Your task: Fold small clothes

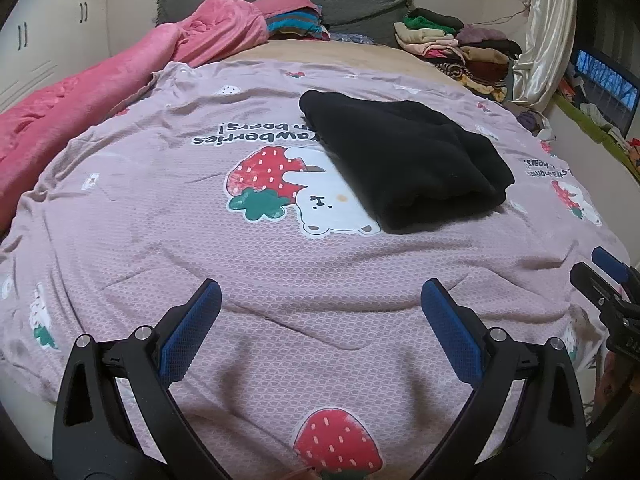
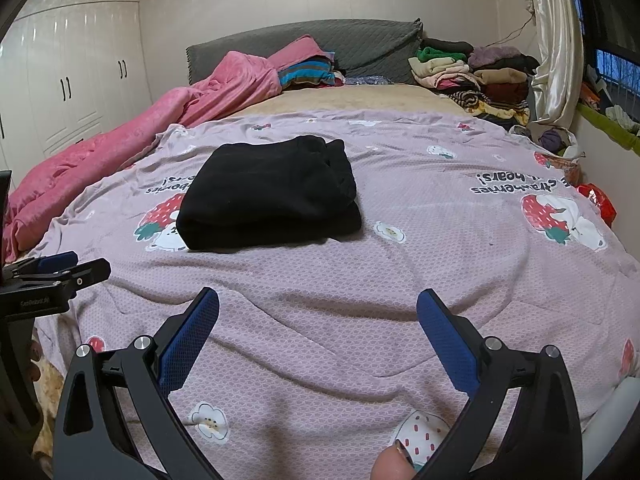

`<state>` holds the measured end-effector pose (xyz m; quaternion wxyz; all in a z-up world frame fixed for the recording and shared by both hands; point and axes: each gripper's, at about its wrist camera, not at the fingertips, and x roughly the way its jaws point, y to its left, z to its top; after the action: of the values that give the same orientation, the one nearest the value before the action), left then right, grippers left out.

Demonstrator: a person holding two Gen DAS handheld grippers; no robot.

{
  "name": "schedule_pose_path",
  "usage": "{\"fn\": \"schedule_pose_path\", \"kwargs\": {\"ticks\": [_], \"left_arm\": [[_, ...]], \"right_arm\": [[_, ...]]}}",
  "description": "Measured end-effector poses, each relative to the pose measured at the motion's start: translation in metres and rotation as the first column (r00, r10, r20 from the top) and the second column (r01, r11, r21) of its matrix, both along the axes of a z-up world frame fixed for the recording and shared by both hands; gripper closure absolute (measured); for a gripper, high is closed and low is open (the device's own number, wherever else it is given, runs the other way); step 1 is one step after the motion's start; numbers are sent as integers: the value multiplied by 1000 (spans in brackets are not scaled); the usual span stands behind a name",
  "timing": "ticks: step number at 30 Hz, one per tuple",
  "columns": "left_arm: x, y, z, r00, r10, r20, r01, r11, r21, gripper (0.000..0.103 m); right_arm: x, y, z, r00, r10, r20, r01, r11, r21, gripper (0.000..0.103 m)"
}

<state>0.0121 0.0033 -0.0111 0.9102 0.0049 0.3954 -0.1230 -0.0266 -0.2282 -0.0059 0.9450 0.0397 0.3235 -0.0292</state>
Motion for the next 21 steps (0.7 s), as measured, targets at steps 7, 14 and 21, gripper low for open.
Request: {"fn": "schedule_pose_path", "kwargs": {"ticks": [7, 14, 21], "left_arm": [[-1, 1, 1, 1000, 2, 3, -2, 1000, 3, 10], [-1, 1, 2, 1000, 2, 5, -2, 1000, 6, 9], [-1, 0, 2, 1000, 2, 2, -2, 1000, 18, 9]], "right_arm": [[1, 0, 0, 1000, 0, 1, 0, 1000, -2, 4], [1, 1, 0, 1000, 1, -2, -1, 1000, -1, 4], [2, 2, 0, 1000, 4, 1, -4, 1000, -4, 4]]}}
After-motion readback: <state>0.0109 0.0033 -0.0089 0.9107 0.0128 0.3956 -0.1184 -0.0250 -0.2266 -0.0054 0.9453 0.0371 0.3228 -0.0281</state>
